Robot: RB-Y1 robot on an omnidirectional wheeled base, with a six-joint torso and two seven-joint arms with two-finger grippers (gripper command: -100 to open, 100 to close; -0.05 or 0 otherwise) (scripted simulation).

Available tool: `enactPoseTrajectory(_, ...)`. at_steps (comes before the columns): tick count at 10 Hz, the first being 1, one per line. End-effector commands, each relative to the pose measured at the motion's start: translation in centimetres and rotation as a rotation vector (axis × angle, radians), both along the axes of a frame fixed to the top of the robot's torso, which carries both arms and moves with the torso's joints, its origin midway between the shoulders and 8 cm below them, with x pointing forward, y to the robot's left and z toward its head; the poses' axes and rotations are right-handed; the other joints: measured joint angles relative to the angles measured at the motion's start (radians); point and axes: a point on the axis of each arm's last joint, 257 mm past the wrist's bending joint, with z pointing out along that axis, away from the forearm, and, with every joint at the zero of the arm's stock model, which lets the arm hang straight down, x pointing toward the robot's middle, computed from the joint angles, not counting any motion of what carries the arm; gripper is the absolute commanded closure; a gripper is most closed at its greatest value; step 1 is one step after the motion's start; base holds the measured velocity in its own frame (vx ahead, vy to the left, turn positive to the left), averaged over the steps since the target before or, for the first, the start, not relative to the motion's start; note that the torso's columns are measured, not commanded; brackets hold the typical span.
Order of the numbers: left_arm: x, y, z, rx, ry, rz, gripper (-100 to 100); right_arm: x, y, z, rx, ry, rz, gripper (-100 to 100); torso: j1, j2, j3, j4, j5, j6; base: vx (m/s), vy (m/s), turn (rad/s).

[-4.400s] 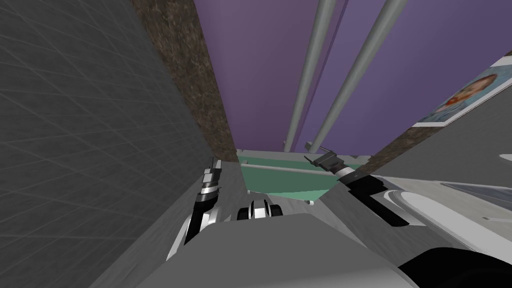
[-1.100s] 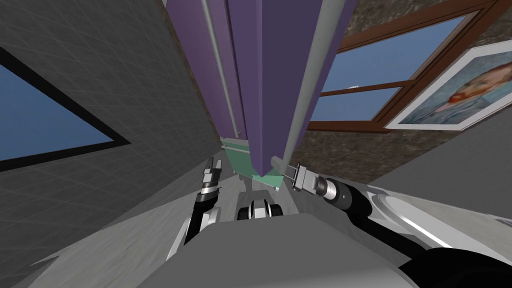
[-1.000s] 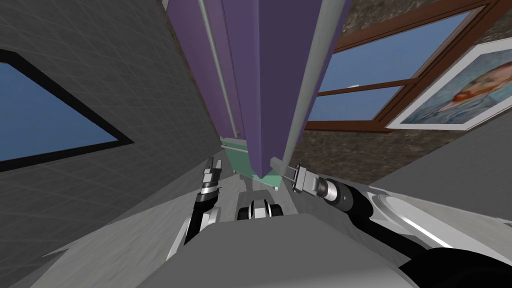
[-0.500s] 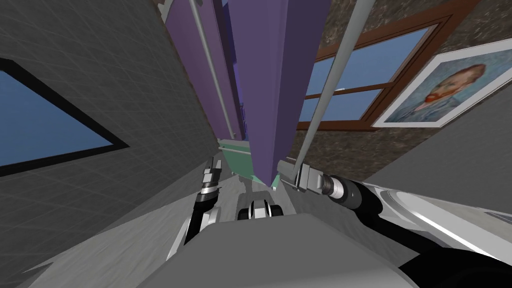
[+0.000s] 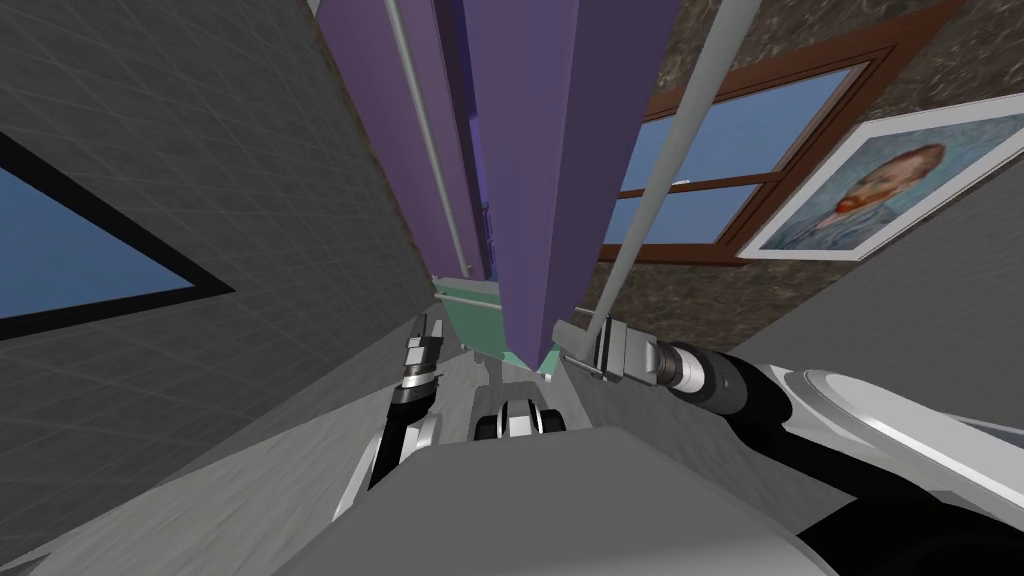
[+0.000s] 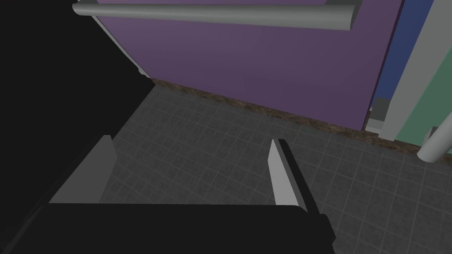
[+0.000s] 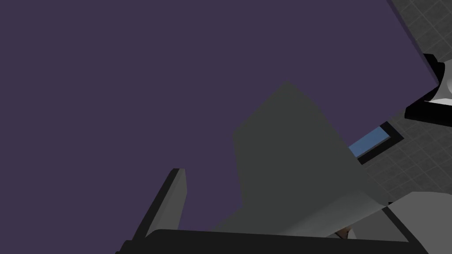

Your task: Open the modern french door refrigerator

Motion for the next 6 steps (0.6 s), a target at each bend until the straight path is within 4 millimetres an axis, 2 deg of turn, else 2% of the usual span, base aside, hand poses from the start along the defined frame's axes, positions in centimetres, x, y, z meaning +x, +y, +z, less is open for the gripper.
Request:
enactPoseTrajectory(1,0.00,0.00,0.00,0.000,0.000,0.000,0,0.00,-0.01,0.09,0.001,0.001,0.000,0,0.001,-0.001,0.001,-0.001,-0.001,0.000,0.000,0.000,0.000)
enactPoseTrajectory(6,0.00,0.00,0.00,0.000,0.000,0.000,0,-0.01,0.00,0.08,0.001,0.001,0.001,0,0.004,-0.001,0.001,-0.002,0.000,-0.001,0.000,0.000,0.000)
